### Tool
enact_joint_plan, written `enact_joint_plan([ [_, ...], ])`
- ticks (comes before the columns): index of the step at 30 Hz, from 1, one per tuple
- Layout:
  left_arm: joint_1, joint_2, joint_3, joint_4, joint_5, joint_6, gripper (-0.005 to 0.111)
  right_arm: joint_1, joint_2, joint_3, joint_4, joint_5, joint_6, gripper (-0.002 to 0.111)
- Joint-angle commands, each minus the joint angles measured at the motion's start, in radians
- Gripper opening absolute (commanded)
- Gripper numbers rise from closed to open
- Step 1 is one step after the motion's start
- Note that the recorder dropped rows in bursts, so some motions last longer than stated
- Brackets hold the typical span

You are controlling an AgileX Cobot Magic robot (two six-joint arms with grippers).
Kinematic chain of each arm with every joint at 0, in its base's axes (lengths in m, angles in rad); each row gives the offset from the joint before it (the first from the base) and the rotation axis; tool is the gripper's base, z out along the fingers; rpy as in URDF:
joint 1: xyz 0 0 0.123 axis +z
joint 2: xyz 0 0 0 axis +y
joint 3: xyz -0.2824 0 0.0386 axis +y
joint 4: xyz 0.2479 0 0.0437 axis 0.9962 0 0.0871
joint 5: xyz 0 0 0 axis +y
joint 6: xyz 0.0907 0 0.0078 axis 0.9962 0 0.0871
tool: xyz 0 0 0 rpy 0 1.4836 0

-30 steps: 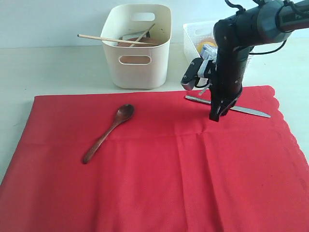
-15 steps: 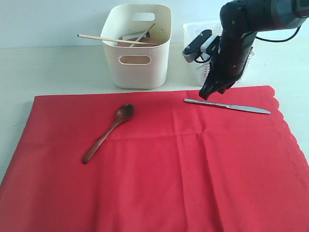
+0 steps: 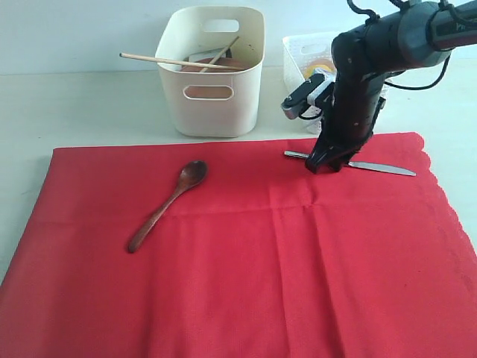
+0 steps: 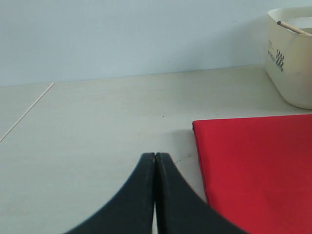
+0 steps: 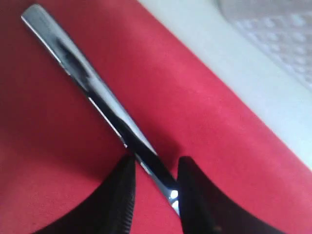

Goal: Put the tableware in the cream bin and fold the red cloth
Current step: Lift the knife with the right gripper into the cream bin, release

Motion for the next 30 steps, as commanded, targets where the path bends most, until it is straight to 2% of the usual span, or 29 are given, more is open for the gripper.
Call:
enact_joint_plan([
  [1,-0.006,-0.006,0.0,0.004,-0.006,-0.007,0.001,-0.014,0.032,-0.001,0.109,0.042,-0.108,0.031],
  [8,-0.006,-0.006,0.0,0.004,-0.006,-0.007,0.001,-0.016,0.034,-0.001,0.227,0.109,-0.188,0.026],
  [21,-0.006,-0.006,0.0,0.004,-0.006,-0.007,0.001,-0.015,0.013,-0.001,0.213,0.182,-0.196,0.013],
  [23,-0.006,-0.006,0.0,0.004,-0.006,-0.007,0.001,-0.015,-0.026,-0.001,0.213,0.18,-0.196,0.007],
  [24,-0.006,-0.006,0.0,0.004,-0.006,-0.007,0.001,-0.015,-0.06,-0.001,0.213,0.17,-0.196,0.0],
  [30,-0.006,-0.006,0.0,0.004,-0.006,-0.007,0.001,-0.015,-0.194,-0.001,0.234,0.126,-0.2,0.0],
])
